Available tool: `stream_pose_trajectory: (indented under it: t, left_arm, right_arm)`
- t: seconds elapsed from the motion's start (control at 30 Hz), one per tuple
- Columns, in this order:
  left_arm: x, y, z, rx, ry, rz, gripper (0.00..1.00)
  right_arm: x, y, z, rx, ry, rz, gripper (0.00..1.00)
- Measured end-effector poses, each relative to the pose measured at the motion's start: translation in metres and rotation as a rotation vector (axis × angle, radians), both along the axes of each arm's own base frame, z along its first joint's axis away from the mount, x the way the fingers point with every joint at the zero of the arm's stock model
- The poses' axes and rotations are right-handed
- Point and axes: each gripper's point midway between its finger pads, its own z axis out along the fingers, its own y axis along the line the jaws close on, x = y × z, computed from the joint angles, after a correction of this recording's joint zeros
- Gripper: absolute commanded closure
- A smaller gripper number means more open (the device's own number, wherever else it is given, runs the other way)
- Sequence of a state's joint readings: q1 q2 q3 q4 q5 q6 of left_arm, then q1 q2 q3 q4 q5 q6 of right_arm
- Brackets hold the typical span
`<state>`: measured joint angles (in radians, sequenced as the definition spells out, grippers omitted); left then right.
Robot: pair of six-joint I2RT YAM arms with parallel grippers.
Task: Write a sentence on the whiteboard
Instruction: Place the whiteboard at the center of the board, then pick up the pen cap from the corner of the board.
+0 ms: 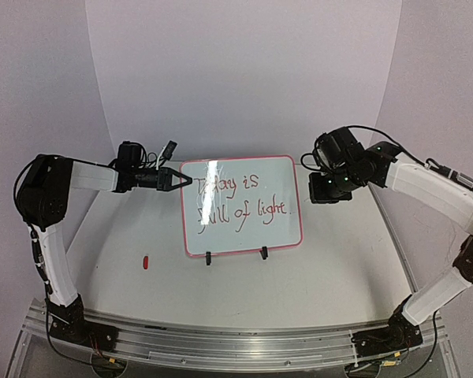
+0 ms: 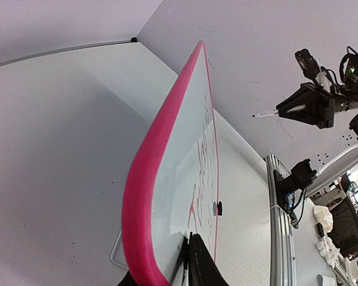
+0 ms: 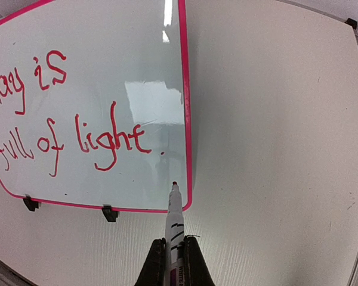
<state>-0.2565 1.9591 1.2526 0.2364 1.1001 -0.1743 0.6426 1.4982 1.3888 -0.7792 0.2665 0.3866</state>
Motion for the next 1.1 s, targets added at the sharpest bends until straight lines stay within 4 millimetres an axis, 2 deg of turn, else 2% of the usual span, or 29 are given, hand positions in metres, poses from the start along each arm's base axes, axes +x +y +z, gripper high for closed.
stream_pose_trajectory:
  t: [0.17, 0.43, 0.6, 0.73, 0.8, 0.87, 0.93, 1.1]
  left_arm:
    - [0.002, 0.0, -0.001, 0.009, -0.02, 0.007, 0.73]
    - [0.002, 0.002, -0.008, 0.028, -0.013, 0.019, 0.36]
    - [-0.003, 0.007, -0.014, 0.025, 0.001, 0.022, 0.02]
    - [-0.007, 0.02, -0.006, 0.021, 0.002, 0.053, 0.0]
    - [-0.006, 0.027, 0.012, 0.017, -0.04, 0.078, 0.0]
    - [-0.003, 0.036, 0.04, 0.023, -0.114, 0.132, 0.0]
    - [0.0, 0.044, 0.075, 0.03, -0.206, 0.204, 0.0]
    - [0.017, 0.073, 0.177, 0.018, -0.42, 0.483, 0.0]
  right_arm:
    - [0.0, 0.0, -0.001, -0.003, 0.003, 0.0, 1.0]
    - [0.0, 0.0, -0.003, -0.004, 0.006, 0.001, 1.0]
    - [0.001, 0.0, -0.003, -0.004, 0.005, 0.001, 1.0]
    - [0.001, 0.001, -0.002, -0.004, 0.004, 0.002, 1.0]
    - [0.001, 0.001, -0.002, -0.003, 0.002, 0.002, 1.0]
    - [0.002, 0.001, -0.002, -0.001, -0.001, 0.002, 1.0]
    - [0.002, 0.002, -0.001, 0.002, -0.003, 0.001, 1.0]
    - [0.001, 0.001, -0.007, 0.03, -0.016, -0.019, 1.0]
